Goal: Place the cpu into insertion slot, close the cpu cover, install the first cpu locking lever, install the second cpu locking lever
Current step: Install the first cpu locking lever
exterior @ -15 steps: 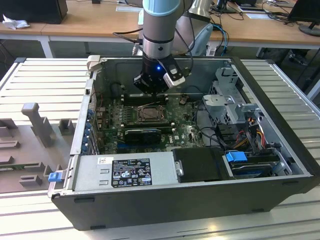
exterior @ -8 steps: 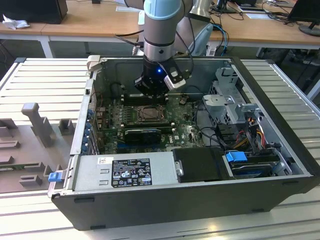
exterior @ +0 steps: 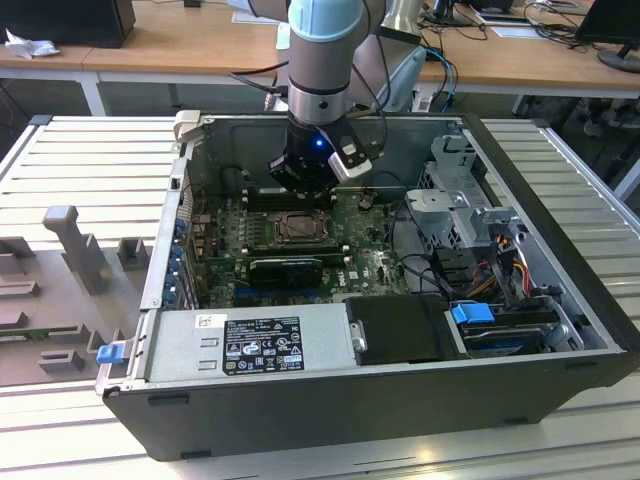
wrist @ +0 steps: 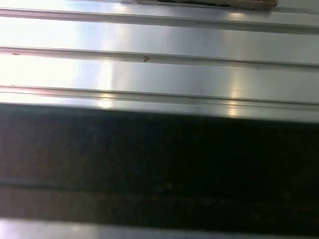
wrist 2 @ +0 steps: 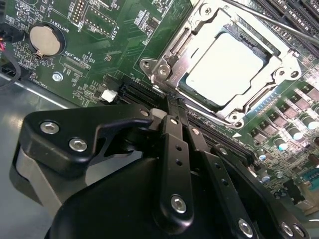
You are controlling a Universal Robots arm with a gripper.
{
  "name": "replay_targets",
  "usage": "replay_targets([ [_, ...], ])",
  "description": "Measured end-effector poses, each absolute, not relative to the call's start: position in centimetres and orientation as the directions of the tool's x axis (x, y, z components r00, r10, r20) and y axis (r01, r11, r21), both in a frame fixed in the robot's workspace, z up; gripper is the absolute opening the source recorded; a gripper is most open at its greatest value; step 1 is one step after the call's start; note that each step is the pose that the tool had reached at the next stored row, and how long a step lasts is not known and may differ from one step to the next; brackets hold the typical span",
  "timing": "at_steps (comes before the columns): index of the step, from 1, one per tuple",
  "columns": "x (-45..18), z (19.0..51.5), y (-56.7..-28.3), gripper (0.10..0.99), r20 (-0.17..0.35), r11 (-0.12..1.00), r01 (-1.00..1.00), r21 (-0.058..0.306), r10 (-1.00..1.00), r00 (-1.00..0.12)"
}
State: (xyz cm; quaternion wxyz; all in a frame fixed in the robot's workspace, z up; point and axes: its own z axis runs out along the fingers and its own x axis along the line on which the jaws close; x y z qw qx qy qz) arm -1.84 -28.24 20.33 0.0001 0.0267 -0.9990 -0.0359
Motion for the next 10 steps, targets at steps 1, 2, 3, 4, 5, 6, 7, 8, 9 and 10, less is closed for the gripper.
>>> replay_targets([
  [1, -1.85, 20.29, -28.26, 0.106, -0.002, 0.996, -0.053, 0.072, -0.053, -0.999],
  [2, -1.84, 20.29, -28.28, 0.106, -0.002, 0.996, -0.053, 0.072, -0.053, -0.999],
  [3, -1.84, 20.29, -28.32, 0.106, -0.002, 0.996, -0.053, 0.072, -0.053, -0.999],
  [4, -1.82, 20.24, -28.37, 0.106, -0.003, 0.996, -0.053, 0.074, -0.053, -0.999],
  [5, -1.82, 20.22, -28.43, 0.106, -0.003, 0.996, -0.053, 0.074, -0.053, -0.999],
  [6, -1.83, 20.27, -28.52, 0.106, -0.002, 0.996, -0.053, 0.072, -0.053, -0.999],
  [7, -1.84, 20.27, -28.55, 0.106, -0.002, 0.996, -0.053, 0.072, -0.053, -0.999],
  [8, -1.84, 20.24, -28.56, 0.106, -0.002, 0.996, -0.053, 0.072, -0.053, -0.999],
  [9, -1.84, 20.23, -28.56, 0.106, -0.002, 0.996, -0.053, 0.072, -0.053, -0.999],
  [10, -1.83, 20.24, -28.57, 0.106, -0.002, 0.996, -0.053, 0.075, -0.053, -0.999],
])
